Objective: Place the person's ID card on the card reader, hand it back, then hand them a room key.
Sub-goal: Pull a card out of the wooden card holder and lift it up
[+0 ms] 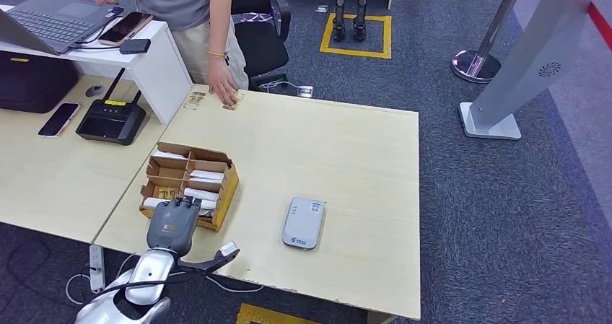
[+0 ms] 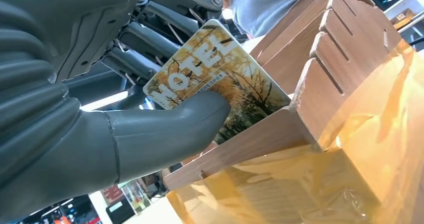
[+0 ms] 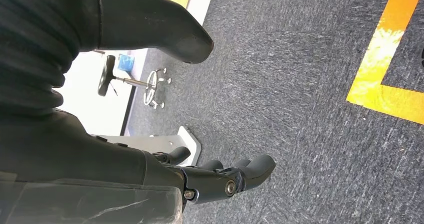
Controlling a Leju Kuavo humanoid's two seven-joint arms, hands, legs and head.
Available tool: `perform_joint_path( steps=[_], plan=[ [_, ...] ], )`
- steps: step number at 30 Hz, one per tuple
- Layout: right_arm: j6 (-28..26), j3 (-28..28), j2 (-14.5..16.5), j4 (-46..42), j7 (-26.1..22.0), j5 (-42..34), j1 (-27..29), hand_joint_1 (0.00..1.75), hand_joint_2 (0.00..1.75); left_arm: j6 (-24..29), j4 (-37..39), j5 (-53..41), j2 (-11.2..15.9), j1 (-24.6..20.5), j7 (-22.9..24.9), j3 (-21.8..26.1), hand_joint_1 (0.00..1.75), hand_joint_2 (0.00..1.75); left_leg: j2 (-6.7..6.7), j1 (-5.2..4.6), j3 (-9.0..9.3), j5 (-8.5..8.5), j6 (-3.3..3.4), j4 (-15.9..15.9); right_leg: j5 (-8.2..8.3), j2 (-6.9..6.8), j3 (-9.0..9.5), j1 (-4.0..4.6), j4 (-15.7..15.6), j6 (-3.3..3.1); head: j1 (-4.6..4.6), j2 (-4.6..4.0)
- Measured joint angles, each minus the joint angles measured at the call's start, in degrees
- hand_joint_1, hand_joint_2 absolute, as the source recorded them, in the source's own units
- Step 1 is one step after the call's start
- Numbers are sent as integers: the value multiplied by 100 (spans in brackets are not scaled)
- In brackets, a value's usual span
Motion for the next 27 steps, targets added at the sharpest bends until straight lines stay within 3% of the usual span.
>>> perform_joint_path(
  steps=[19,22,27],
  plan=[
    [8,135,0,0,21,83,-28,0,175,116,21,-1,-33,-140,8,-68,175,175,-1,0,0,1,0,0,0,-1,-1,0,0,0,0,0],
    [8,156,0,0,-8,95,-40,0,175,253,-32,-1,150,-422,309,-303,175,175,-3,2,0,4,-1,0,2,-3,-3,1,0,-2,0,0],
    [15,243,0,0,-48,146,-74,0,175,467,-337,-5,785,-1328,913,-1048,175,175,-8,3,-1,12,-7,0,8,-7,-1,3,2,-8,-1,0]
  ],
)
